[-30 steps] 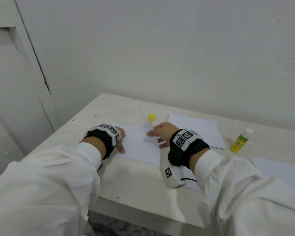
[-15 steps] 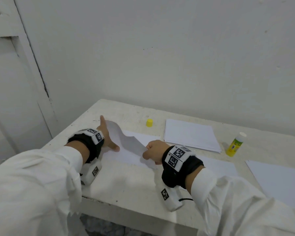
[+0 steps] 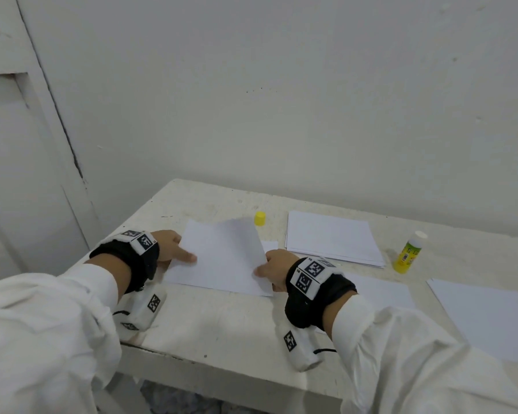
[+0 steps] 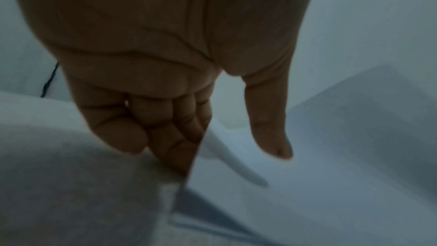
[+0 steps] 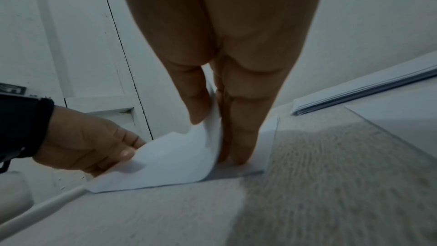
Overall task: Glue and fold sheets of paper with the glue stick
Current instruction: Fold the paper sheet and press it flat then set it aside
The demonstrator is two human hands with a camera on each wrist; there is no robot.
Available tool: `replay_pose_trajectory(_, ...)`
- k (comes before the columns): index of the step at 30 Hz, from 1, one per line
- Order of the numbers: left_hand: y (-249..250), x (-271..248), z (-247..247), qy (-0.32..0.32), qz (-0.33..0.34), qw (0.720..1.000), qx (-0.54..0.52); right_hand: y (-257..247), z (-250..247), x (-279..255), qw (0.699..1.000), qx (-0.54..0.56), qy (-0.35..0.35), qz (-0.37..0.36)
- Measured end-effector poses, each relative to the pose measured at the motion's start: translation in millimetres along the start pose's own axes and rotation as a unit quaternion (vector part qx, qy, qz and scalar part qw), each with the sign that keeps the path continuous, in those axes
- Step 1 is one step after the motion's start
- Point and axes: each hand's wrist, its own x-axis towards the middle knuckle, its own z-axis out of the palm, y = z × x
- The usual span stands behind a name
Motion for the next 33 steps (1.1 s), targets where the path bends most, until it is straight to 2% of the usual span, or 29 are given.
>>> replay_pose_trajectory(1, 2.2, -6.2, -0.6, -0.019, -0.013, 0.999, 0.031, 0.0, 0.6, 0.0, 1.0, 0.004, 0.001, 0.002)
replay_pose_trajectory(3, 4.3, -16.9, -1.1, -0.013, -0.037, 0.999, 0.033, 0.7, 2.0, 1.5, 1.0, 0.002, 0.006, 0.0)
replay_pose_trajectory(6, 1.2, -19.6, 3.3, -0.011, -0.061, 0.996, -0.071, -0.3, 1.9, 1.1, 1.0, 0.0, 0.019, 0.0)
replay_pose_trajectory(9, -1.2, -20.3, 8.3, -0.027, -0.074, 0.985, -0.156, -3.2, 0.5, -0.1, 0.999, 0.043, 0.015, 0.003)
replay_pose_trajectory(19, -4.1, -35.1, 10.8, -0.006, -0.068, 0.962, -0.266, -6.0, -3.8, -1.9, 0.992, 0.123, 0.024, 0.026)
replay_pose_trajectory(23, 8.7, -38.0, 9.2, 0.044, -0.026, 0.965, -0.257, -0.8, -14.2, -17.4, 0.971, 0.226, 0.034, 0.074)
replay_pose_trajectory(28, 49.3, -51.0, 25.7, 0.086, 0.064, 0.958, -0.268, 41.7, -50.5, -40.8, 0.953, 0.284, 0.074, 0.073)
replay_pose_trajectory(30, 71.9, -57.7, 40.6, 0.074, 0.101, 0.963, -0.238, 66.9, -66.2, -53.2, 0.947, 0.297, 0.093, 0.08)
replay_pose_trajectory(33, 104.6, -67.6, 64.6, 0.02, 0.153, 0.972, -0.177, 107.2, -85.0, -73.0, 0.94, 0.302, 0.123, 0.096)
